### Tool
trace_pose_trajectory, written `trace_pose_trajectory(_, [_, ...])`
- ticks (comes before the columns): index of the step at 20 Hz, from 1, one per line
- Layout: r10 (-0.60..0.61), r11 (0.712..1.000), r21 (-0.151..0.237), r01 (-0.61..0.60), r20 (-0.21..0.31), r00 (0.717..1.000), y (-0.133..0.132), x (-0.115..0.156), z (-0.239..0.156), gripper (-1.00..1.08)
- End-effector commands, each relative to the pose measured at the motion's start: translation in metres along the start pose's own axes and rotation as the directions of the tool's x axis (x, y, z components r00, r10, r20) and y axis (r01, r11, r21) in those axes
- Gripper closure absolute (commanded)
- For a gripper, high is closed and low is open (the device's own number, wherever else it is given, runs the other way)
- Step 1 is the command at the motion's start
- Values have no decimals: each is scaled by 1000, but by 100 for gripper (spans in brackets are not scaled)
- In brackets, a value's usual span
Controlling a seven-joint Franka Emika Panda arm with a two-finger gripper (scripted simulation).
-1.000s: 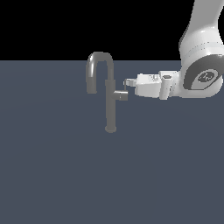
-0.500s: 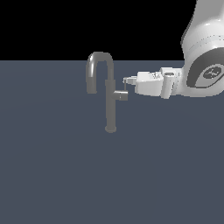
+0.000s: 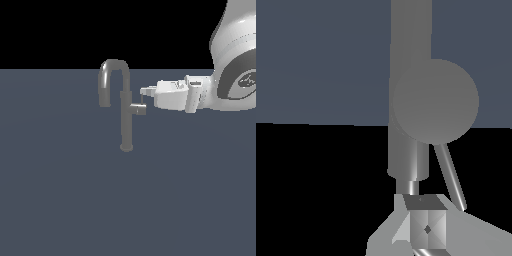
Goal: Turn on the faucet by rotating a designated handle.
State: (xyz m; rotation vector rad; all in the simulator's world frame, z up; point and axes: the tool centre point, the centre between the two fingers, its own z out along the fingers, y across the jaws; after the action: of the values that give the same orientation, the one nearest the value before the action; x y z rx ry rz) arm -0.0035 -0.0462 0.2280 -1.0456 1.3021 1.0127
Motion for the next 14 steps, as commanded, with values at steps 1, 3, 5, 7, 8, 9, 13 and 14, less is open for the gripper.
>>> trace_pose_trajectory(1, [14,1000,-8,-14,4,1000,12,3,0,108])
trace_pose_trajectory(3, [0,1000,-2,0,1,1000,6,0,0,108])
trace_pose_trajectory(5, [4,1000,-3,-4,2,1000,14,4,0,108])
trace_pose_trajectory(7, [7,1000,-5,-7,3,1000,23,8,0,108])
trace_pose_trajectory(8, [9,1000,-6,-9,3,1000,27,10,0,108])
trace_pose_trajectory(9, [11,1000,-7,-11,3,1000,31,11,0,108])
trace_pose_trajectory(13, [-14,1000,-3,14,5,1000,29,2,-1,108])
trace_pose_trajectory(14, [-10,1000,-4,10,5,1000,33,8,-1,108])
